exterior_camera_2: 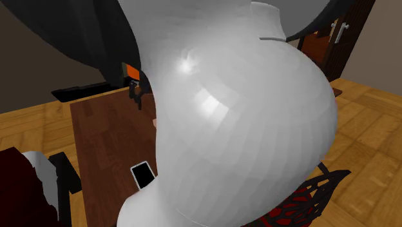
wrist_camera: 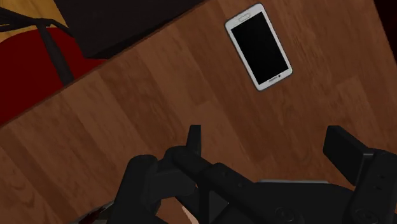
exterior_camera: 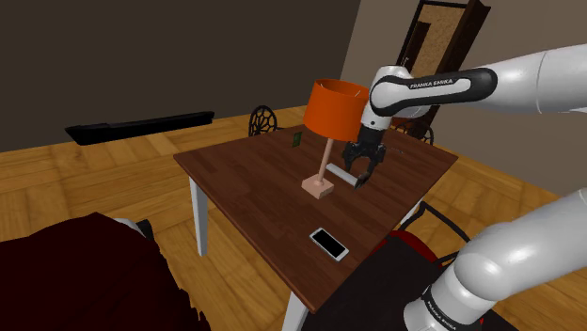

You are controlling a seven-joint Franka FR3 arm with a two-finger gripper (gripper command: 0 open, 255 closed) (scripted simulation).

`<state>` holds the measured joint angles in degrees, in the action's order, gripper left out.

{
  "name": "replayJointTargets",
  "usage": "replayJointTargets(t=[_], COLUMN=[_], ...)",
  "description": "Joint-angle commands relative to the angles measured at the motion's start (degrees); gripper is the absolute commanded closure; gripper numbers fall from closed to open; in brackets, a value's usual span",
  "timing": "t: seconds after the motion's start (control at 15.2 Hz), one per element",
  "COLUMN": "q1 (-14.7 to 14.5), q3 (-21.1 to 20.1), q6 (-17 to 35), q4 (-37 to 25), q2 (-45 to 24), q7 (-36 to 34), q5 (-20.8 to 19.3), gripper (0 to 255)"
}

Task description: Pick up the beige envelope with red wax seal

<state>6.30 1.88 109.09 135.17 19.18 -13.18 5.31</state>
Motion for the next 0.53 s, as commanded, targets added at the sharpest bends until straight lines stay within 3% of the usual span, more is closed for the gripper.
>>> replayJointTargets(t=[0.0, 0.46], q1=[1.03, 4.35], q3=[0.21, 2.14], q6=[2.54, 9.54], q4=[-2.25, -8.85], q2=[-4.33, -16.74], q7=[-2.84, -11.70], q5=[-0.28, -1.37], gripper=[0, 0])
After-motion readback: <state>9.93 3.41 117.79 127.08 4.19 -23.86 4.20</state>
